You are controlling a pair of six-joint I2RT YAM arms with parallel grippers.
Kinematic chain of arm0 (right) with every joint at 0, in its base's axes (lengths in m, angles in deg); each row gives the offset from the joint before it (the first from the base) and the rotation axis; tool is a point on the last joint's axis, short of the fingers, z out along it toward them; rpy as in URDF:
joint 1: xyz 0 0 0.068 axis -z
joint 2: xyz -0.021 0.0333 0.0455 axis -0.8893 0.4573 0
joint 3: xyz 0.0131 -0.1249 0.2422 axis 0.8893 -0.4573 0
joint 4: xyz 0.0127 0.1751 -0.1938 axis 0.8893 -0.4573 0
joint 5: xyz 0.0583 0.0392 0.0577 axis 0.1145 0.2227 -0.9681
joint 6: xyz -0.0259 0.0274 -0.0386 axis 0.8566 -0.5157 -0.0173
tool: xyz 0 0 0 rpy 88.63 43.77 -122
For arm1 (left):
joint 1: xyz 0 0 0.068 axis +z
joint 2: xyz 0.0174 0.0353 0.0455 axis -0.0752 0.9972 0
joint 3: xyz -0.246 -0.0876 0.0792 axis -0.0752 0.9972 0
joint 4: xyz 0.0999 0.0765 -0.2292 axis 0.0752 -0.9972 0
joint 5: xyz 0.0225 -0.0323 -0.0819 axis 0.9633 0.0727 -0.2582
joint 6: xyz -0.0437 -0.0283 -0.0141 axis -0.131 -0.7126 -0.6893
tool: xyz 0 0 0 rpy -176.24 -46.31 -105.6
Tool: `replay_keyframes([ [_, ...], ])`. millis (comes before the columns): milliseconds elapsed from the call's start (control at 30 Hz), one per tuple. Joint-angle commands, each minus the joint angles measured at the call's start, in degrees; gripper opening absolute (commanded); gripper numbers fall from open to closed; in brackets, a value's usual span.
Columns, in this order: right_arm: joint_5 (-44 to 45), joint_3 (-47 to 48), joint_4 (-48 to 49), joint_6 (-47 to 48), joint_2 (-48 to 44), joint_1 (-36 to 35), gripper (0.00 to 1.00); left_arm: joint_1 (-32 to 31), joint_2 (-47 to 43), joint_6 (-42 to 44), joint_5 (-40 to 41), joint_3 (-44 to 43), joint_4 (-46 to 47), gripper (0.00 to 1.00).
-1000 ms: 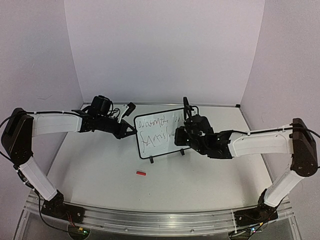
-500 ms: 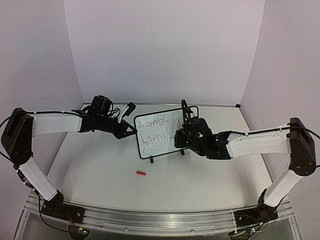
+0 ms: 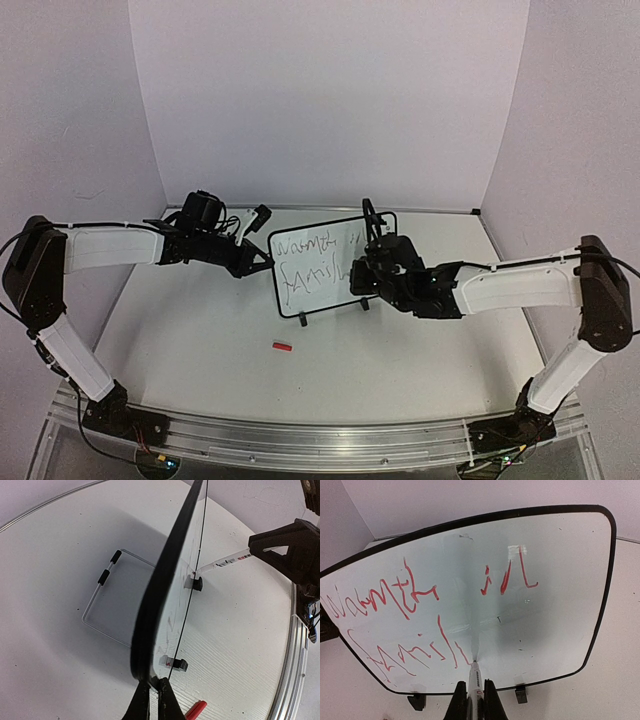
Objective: Write a sentence on the whiteboard
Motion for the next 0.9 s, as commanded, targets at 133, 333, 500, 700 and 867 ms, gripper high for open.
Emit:
replay_keyframes([
  [133, 3.9, 2.1, 1.3, 2.7, -3.8, 0.3, 0.00, 0.1, 1.0, 1.9, 2.9, -1.4, -2.6, 0.00],
  [333, 3.6, 1.9, 1.3, 2.4, -2.8, 0.4, 0.00, 0.1, 1.5, 2.0, 2.8, -1.4, -2.5, 0.00],
  [500, 1.7, 1.1, 1.4, 2.0, -5.1, 0.3, 0.00, 0.0, 1.6, 2.0, 2.8, -1.5, -2.6, 0.00],
  [700, -0.2, -2.2, 1.2, 0.7, -9.5, 0.3, 0.00, 0.0, 1.2, 1.9, 2.8, -1.3, -2.6, 0.00],
  [867, -0.3, -3.4, 0.6, 0.3, -10.2, 0.4, 0.00, 0.0, 1.3, 1.8, 2.7, -1.3, -2.4, 0.00],
])
